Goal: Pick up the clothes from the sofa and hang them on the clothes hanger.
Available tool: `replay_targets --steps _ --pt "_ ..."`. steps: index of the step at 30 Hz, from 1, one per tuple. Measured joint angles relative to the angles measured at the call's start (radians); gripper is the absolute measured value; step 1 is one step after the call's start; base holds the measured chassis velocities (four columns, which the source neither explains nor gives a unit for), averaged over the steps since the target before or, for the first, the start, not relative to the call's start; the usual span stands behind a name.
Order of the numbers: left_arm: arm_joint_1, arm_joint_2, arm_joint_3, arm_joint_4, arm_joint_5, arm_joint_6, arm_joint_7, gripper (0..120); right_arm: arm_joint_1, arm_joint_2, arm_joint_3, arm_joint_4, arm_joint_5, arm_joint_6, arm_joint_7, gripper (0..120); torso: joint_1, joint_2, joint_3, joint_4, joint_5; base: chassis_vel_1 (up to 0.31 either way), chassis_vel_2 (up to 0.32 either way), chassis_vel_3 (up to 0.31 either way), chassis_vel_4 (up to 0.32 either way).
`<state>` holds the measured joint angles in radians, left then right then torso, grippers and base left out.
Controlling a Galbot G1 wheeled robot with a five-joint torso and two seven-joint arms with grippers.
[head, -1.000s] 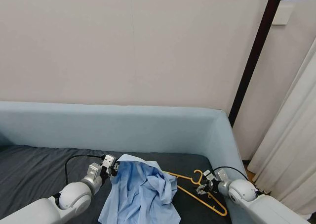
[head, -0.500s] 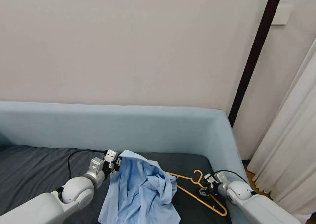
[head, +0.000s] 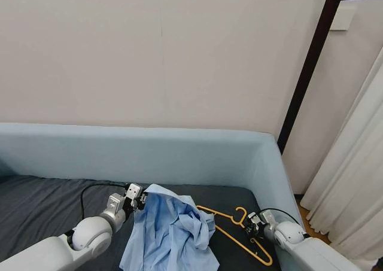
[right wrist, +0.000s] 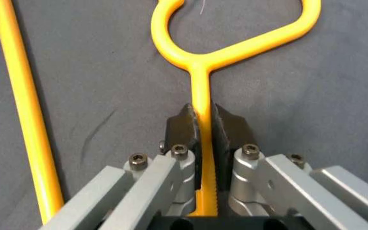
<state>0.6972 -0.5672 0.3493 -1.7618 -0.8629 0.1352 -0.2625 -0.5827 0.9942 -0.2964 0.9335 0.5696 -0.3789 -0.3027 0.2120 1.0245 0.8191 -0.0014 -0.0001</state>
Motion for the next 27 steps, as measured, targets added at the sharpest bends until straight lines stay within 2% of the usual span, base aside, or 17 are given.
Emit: replay_targets --steps 5,11,16,17,21,23,27 --pt "0.001 0.0 0.0 0.0 0.0 0.001 0.0 0 -0.008 -0.007 0.013 0.004 -0.014 0.028 0.023 4 0.0 0.0 0.0 0.0 0.0004 0.0 0.0 0.0 0.0" --pt "-0.002 0.003 -0.001 0.009 0.0 0.002 0.0 0 -0.02 -0.082 0.045 0.109 0.015 0.028 0.1 4 0.0 0.0 0.0 -0.0003 0.0001 0.0 0.0 0.0 0.0" --pt "-0.005 -0.006 -0.002 0.023 -0.003 0.002 -0.001 0 -0.067 -0.207 0.092 0.35 0.048 0.019 0.226 4 0.0 0.0 0.0 0.0 0.0001 0.0 0.0 0.0 0.0" --pt "-0.005 -0.006 -0.002 0.023 -0.003 0.002 -0.001 0 -0.067 -0.207 0.092 0.35 0.048 0.019 0.226 4 0.0 0.0 0.0 0.0 0.0001 0.0 0.0 0.0 0.0" --pt "-0.008 -0.015 -0.002 0.044 -0.01 0.012 -0.003 0 -0.112 -0.284 0.124 0.517 0.046 0.072 0.278 4 0.0 0.0 0.0 -0.0003 -0.0002 0.0 0.0 0.0 0.0" --pt "-0.01 -0.016 -0.002 0.051 -0.016 0.015 -0.004 0 -0.123 -0.301 0.13 0.552 0.043 0.09 0.288 4 0.0 0.0 0.0 -0.0002 -0.0003 0.0 0.0 0.0 0.0" --pt "-0.031 -0.022 0.002 0.068 -0.046 0.027 -0.012 0 -0.2 -0.356 0.156 0.694 -0.016 0.129 0.316 4 0.0 0.0 0.0 -0.0001 -0.0002 0.0 0.0 0.0 0.0"
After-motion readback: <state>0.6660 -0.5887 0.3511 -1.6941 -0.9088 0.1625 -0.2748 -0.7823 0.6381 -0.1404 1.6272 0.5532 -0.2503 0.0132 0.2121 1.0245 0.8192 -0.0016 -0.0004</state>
